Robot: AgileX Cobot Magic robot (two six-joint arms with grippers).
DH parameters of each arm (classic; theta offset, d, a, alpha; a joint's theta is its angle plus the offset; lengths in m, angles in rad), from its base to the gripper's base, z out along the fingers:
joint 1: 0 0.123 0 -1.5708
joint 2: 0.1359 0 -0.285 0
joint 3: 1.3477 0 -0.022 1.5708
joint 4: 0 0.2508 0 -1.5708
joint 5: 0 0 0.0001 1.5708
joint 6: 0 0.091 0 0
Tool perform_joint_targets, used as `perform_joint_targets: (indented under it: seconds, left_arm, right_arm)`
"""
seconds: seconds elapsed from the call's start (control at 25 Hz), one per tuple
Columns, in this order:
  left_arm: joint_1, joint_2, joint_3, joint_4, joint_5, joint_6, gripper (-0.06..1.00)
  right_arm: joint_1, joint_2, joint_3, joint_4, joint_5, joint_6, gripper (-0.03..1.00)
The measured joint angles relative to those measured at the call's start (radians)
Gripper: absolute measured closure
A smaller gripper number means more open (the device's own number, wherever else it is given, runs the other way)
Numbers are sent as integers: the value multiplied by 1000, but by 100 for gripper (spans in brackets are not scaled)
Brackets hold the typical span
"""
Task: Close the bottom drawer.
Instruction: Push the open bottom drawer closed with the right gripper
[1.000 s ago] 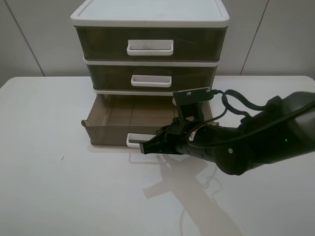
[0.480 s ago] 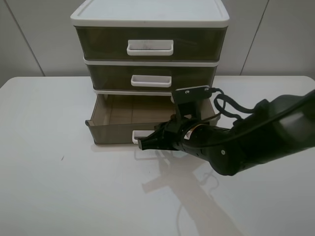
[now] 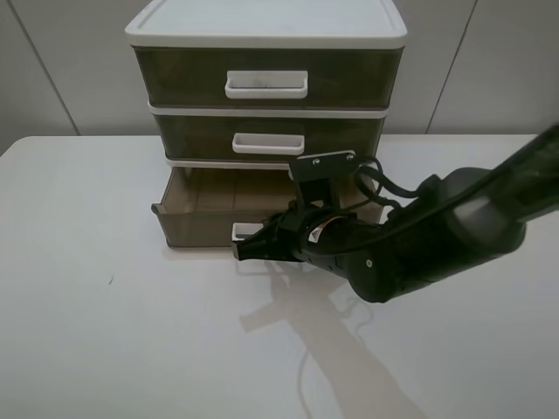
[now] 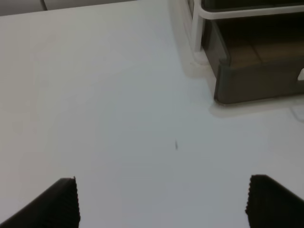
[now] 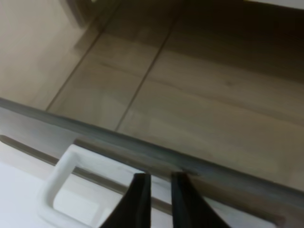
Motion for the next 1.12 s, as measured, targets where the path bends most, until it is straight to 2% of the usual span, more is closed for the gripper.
perform_joint_targets:
  seconds: [0.84, 1.12]
  left_arm:
    - [0, 0, 0, 0, 0, 0, 23]
    - [0, 0, 0, 0, 0, 0, 23]
  right_arm:
    - [0, 89, -11, 18, -256, 0, 95]
    - [0, 120, -39, 25, -279, 14, 95]
